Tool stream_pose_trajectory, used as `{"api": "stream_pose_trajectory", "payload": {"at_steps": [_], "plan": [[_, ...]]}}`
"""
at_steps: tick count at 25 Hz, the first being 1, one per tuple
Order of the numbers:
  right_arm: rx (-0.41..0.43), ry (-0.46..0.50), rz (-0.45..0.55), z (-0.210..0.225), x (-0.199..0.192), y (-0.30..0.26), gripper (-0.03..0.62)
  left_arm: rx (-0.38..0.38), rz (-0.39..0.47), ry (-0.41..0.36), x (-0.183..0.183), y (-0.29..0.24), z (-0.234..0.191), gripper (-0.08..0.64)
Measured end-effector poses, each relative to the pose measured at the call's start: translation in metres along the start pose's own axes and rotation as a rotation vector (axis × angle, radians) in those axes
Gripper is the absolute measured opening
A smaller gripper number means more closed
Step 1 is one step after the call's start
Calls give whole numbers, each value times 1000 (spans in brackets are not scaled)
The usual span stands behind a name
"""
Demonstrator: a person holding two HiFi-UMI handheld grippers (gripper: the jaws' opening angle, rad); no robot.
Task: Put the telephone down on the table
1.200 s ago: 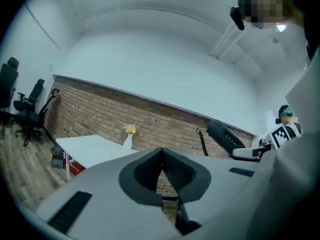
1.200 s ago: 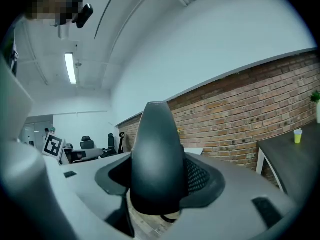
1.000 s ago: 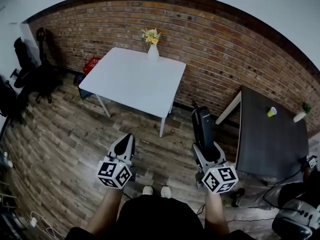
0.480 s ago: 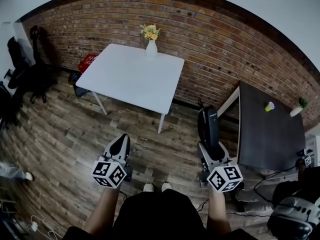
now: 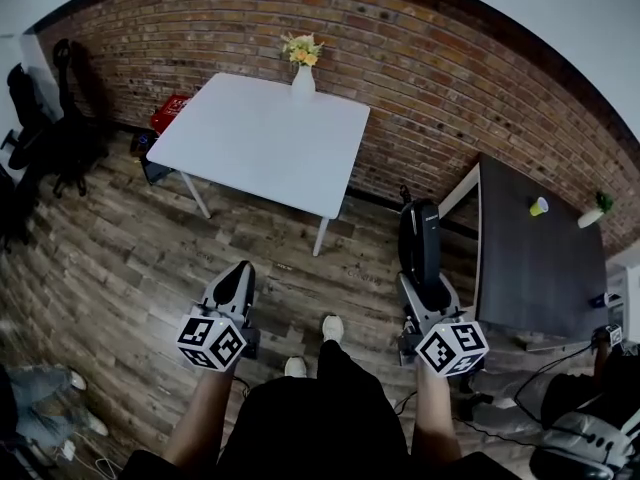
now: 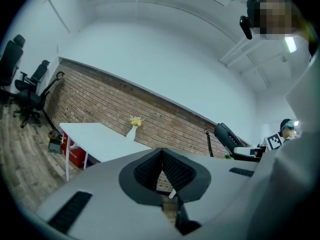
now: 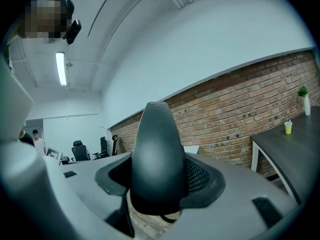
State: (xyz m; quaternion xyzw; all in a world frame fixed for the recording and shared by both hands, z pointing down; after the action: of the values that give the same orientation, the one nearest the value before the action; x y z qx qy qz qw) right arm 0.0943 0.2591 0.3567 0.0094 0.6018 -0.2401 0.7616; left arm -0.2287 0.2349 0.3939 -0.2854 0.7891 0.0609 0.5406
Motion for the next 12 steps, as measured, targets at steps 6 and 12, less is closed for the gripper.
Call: {"api": "stream_pose_trajectory", "payload": {"at_steps": [6, 12], "plan": [[27, -9, 2, 7, 7, -25, 272, 15, -15, -4, 3, -20, -6, 14], [50, -13, -11, 33, 17, -66, 272, 28, -30, 0, 8, -66, -12, 14]]}}
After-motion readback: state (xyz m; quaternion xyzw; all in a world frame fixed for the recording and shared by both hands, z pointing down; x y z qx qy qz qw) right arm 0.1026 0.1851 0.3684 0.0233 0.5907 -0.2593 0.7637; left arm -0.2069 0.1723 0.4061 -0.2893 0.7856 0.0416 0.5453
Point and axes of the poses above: the fingertips, and each gripper's own axes: y backward along the fingers, z to its right, x out of its top, the point moved 2 cm from there along y, backward along the fingers, and after that the axes turned 7 degrees about -z, right-handed, at the moved point
